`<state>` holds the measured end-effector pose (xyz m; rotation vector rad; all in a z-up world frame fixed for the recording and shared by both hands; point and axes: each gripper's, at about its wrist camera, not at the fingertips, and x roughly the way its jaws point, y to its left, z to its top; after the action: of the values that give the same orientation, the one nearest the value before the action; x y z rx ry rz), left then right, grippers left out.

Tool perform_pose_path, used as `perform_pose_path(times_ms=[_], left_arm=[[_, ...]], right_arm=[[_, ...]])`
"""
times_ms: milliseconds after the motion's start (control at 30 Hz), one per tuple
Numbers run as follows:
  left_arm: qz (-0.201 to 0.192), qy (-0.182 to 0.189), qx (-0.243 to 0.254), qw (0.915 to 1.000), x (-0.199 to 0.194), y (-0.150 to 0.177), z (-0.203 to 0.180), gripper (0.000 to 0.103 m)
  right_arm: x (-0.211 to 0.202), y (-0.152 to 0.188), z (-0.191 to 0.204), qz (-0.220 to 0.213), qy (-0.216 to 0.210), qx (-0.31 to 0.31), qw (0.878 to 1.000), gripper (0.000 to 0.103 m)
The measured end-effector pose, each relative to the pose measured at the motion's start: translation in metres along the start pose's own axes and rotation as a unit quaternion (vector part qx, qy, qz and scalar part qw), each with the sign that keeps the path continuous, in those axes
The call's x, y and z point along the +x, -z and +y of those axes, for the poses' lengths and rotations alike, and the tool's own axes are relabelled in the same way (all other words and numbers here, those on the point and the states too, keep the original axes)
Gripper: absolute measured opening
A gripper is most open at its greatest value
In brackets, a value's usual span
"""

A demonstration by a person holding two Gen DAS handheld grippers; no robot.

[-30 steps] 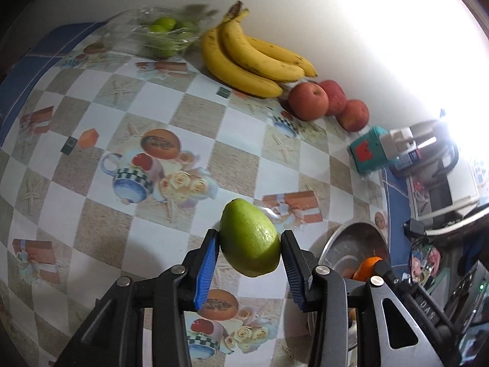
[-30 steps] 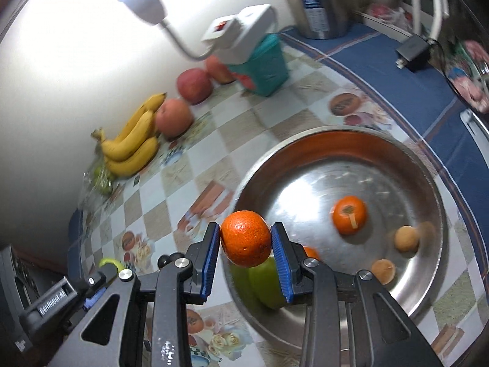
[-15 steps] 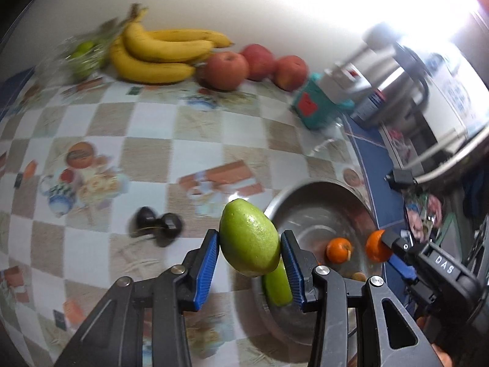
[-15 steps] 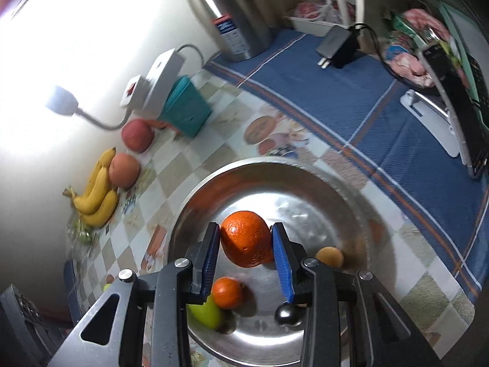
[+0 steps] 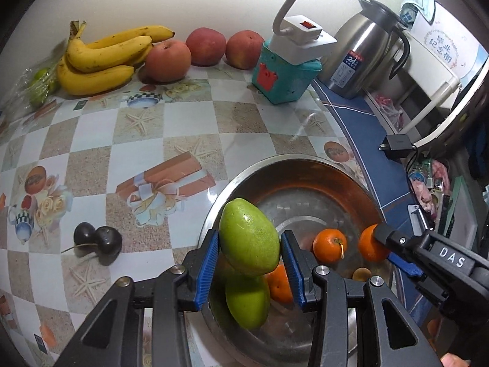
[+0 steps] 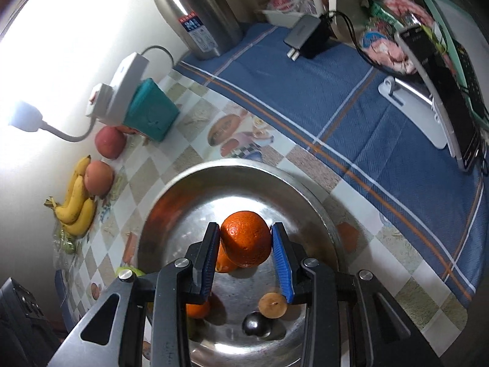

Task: Organize fruits
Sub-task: 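Open the left tool to drop the pear while the right tool releases the orange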

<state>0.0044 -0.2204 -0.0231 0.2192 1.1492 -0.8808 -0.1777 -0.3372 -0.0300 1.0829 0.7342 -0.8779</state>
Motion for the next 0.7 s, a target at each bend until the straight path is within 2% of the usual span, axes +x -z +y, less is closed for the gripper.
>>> perform_pose_path(times_ms=[400,700], left_arm=[[0.000,-0.023,0.020,0.9995,0.009,0.003,-0.005,0.045],[-0.008,-0.020,0.019,0.9996,-0.005,-0.002,-0.005,0.045]], right_arm=[[0.019,0.005,-0.004,0.030,0.014,0.000,0.999,0.037],[0.008,0.004,0.002,0.014,0.014,-0.012,1.000,0.036]])
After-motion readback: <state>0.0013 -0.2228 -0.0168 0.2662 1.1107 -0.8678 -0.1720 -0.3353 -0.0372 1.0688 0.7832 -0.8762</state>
